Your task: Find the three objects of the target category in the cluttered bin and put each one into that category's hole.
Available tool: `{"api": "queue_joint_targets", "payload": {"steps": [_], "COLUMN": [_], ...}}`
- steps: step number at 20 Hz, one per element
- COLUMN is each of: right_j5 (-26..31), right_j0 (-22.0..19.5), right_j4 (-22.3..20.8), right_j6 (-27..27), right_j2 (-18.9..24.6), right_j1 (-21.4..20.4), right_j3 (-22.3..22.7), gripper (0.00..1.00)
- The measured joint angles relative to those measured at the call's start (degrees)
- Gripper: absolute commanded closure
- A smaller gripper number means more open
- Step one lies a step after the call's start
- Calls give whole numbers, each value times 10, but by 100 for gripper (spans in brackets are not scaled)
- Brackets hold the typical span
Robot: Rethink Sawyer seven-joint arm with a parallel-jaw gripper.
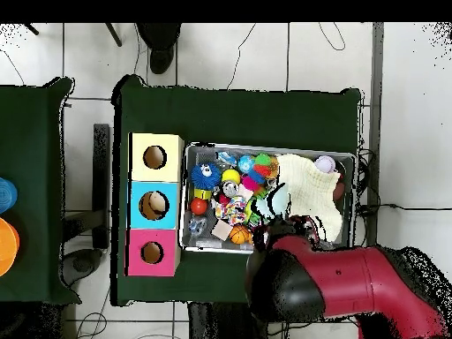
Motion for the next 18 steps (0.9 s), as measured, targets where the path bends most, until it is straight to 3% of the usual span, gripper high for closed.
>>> {"api": "queue_joint_targets", "payload": {"steps": [8, 18], "right_j5": [0, 0], "right_j0": [5, 79], "right_j4": [47, 61], "right_j6": [0, 0], "right_j2": [17, 18], "right_j1": [-13, -7], "right_j3": [30, 45], "gripper": [100, 100]}}
